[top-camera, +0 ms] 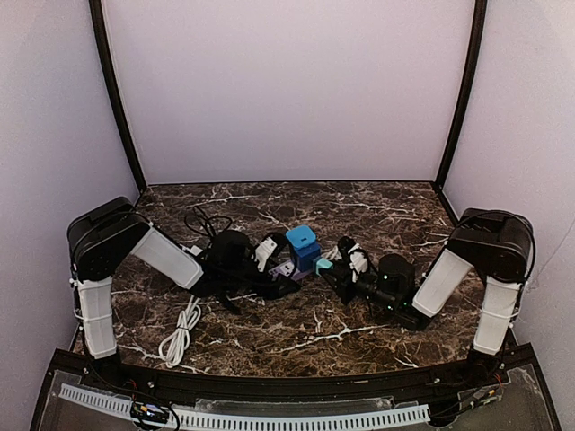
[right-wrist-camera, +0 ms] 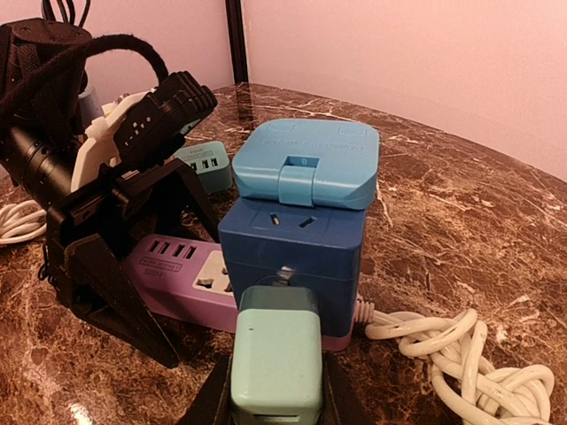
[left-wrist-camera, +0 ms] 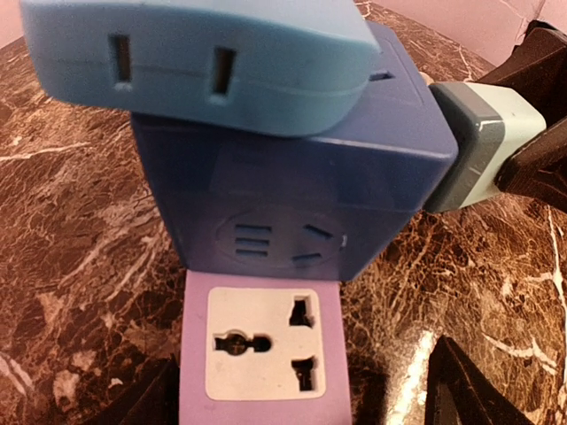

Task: Insert the plug
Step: Insert the plug into the socket.

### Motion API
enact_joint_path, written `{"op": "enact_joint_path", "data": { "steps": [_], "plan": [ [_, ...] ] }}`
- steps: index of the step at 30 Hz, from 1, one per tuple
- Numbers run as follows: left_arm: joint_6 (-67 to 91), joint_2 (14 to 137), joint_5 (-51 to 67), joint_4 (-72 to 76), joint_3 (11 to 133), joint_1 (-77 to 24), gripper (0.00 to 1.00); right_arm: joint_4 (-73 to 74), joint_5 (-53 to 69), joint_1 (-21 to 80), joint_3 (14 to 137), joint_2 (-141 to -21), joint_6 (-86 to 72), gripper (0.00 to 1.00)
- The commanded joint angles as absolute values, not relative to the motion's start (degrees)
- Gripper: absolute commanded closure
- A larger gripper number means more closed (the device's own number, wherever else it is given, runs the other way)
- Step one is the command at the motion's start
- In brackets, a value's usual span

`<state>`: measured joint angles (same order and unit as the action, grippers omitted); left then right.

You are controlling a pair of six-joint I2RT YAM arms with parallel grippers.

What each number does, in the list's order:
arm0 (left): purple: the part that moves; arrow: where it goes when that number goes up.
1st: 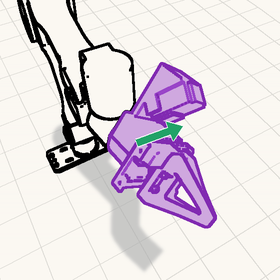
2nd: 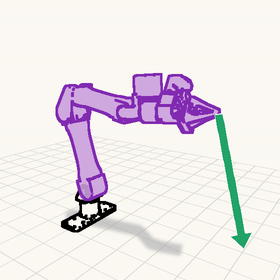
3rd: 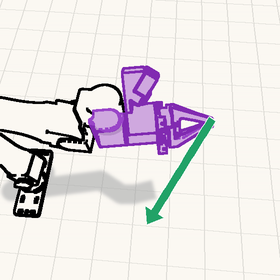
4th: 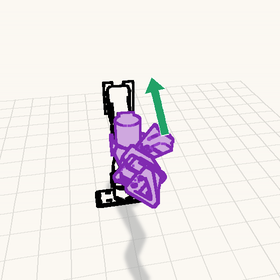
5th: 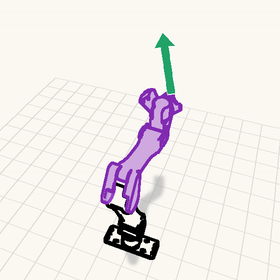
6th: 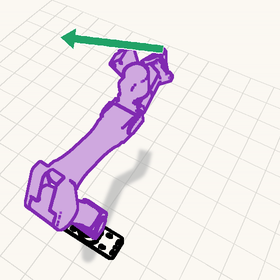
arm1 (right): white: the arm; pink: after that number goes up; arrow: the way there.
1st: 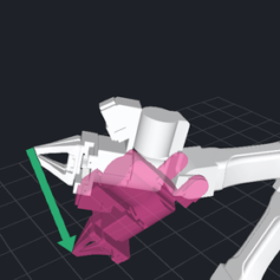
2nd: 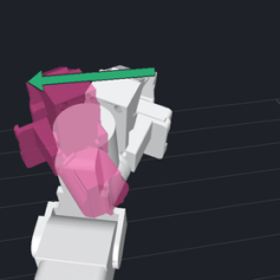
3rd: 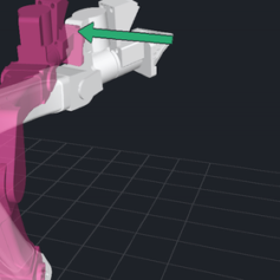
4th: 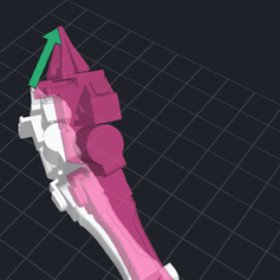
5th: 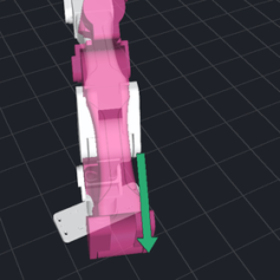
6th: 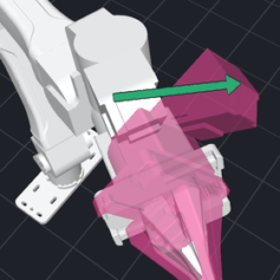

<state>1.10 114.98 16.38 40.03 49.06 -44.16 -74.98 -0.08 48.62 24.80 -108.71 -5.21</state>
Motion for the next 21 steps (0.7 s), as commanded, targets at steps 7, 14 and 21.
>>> {"op": "enact_joint_path", "data": {
  "steps": [7, 14, 21],
  "plan": [
    [-2.9, 106.4, 17.3, 29.0, 51.9, -41.6, 0.22, -81.9, -1.1, 48.7, 25.6, -105.1, -4.2, 1.00],
    [-0.7, 104.9, 22.6, 27.8, 52.5, -41.6, 0.16, -82.8, -2.1, 49.2, 25.0, -104.4, -4.1, 1.00],
    [1.5, 108.6, 19.7, 32.5, 52.7, -42.4, 0.10, -83.1, -3.2, 50.1, 24.9, -104.8, -4.2, 1.00]
  ]
}}
